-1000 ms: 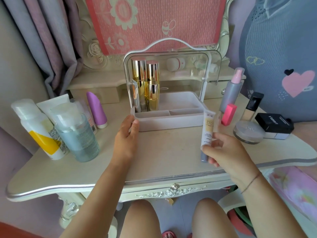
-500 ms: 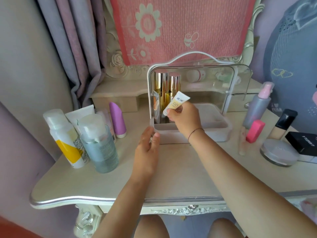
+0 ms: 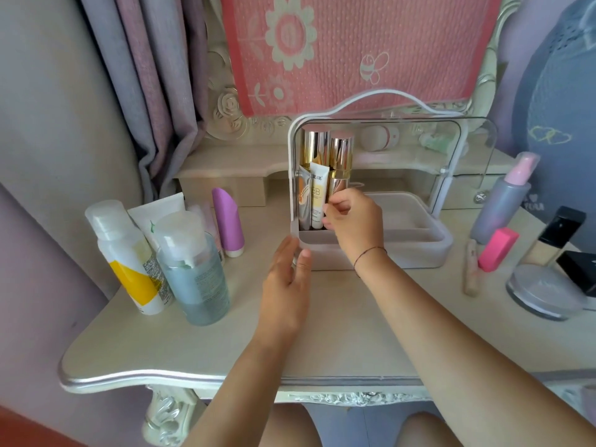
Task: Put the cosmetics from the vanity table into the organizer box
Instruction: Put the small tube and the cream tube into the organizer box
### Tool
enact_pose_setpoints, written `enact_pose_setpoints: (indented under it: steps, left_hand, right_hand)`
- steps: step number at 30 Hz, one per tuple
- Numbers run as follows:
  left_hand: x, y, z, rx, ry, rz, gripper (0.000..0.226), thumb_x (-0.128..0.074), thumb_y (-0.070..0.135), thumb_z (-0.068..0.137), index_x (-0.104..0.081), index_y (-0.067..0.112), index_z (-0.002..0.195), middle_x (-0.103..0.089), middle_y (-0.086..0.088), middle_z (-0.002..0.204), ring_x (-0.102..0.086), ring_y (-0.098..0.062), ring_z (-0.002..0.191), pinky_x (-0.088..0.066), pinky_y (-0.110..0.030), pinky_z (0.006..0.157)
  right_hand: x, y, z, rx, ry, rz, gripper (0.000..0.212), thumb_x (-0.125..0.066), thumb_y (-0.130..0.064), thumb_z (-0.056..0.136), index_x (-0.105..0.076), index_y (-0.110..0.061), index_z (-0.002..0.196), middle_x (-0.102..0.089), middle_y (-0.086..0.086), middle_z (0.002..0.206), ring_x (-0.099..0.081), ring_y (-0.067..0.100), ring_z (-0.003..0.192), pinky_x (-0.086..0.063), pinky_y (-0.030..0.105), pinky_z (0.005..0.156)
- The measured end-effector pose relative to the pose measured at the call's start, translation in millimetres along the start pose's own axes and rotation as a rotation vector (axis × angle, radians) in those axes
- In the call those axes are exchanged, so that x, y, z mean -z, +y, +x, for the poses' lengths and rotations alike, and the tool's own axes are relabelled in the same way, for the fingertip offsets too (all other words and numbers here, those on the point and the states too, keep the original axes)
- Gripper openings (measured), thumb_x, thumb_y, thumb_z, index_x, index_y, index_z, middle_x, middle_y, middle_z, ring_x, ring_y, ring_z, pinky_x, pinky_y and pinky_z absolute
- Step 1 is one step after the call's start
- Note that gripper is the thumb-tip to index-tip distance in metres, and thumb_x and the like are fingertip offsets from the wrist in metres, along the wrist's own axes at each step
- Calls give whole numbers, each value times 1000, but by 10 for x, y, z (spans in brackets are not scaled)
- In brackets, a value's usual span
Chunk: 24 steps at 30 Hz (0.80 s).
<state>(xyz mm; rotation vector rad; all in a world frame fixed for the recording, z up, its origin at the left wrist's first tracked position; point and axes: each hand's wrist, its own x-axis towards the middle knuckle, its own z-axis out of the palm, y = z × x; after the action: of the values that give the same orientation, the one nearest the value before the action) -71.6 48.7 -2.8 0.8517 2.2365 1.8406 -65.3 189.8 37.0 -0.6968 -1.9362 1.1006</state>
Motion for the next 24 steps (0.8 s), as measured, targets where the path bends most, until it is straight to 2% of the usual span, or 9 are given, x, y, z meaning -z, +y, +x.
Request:
enact_pose_setpoints:
  steps: [5, 8, 13, 15, 17, 20, 21, 23, 24]
  left_hand:
    - [8, -24, 8, -5, 13, 24, 44, -45, 31, 96, -45, 15, 137, -42, 4, 146, -34, -4, 134, -22, -16, 107]
    - [3, -38, 19, -5, 17, 24, 44, -45, 31, 96, -46, 14, 137, -43, 3, 146, -35, -3, 133, -22, -14, 105]
    - [-6, -12, 9, 0, 29, 5, 43, -46, 29, 96, -47, 14, 136, -43, 3, 145, -36, -3, 131, -22, -17, 105]
    - [-9, -3, 5, 6, 32, 8, 43, -46, 29, 96, -47, 13, 136, -44, 3, 145, -37, -4, 131, -22, -16, 105]
    - [-12, 3, 0, 21, 35, 17, 43, -46, 30, 96, -48, 14, 136, -45, 4, 143, -38, -6, 132, -23, -14, 104]
    - [-18, 40, -21, 27, 49, 48, 41, -47, 31, 96, -49, 15, 134, -48, 10, 136, -40, -3, 126, -22, -2, 95]
    - [-31, 34, -26, 30, 50, 52, 40, -47, 31, 96, -50, 16, 132, -49, 14, 131, -41, -2, 123, -23, 2, 91]
    - [-32, 73, -34, 44, 47, 53, 37, -47, 30, 96, -51, 16, 130, -50, 21, 125, -44, -4, 120, -26, 1, 93]
    - [-21, 132, -46, 50, 27, 49, 37, -46, 29, 97, -49, 16, 131, -50, 18, 129, -46, -7, 123, -29, -8, 101]
  right_hand:
    - [64, -9, -44, 0, -14, 3, 4, -63, -9, 83, -65, -8, 86, -71, 8, 81, -70, 27, 78, -59, 45, 74]
    - [170, 0, -85, -2, -14, 17, 7, -64, -13, 83, -66, -11, 89, -71, 7, 84, -70, 26, 79, -59, 45, 76]
    - [556, 114, -159, 24, 88, 67, 5, -64, -21, 83, -62, -25, 84, -65, -6, 77, -70, 26, 78, -58, 46, 76]
    - [705, 180, -178, 28, 118, 68, 6, -65, -20, 81, -62, -25, 84, -64, -7, 75, -69, 26, 77, -57, 46, 76]
    - [796, 224, -217, 29, 113, 62, 7, -67, -18, 81, -63, -23, 85, -65, -3, 76, -68, 27, 77, -57, 40, 77]
    - [850, 203, -327, 49, 69, 47, 10, -70, -20, 79, -64, -22, 87, -65, -6, 75, -65, 17, 76, -49, 13, 70]
    - [832, 150, -379, 60, 32, 54, 12, -72, -22, 79, -64, -23, 89, -65, -8, 77, -63, 12, 76, -46, 10, 68]
    - [724, -25, -499, 80, -86, 102, 18, -74, -25, 78, -63, -26, 92, -66, -8, 84, -63, 6, 79, -49, 12, 72]
    - [632, -143, -563, 93, -161, 140, 21, -75, -26, 77, -63, -26, 94, -67, -7, 88, -63, 4, 82, -51, 14, 76]
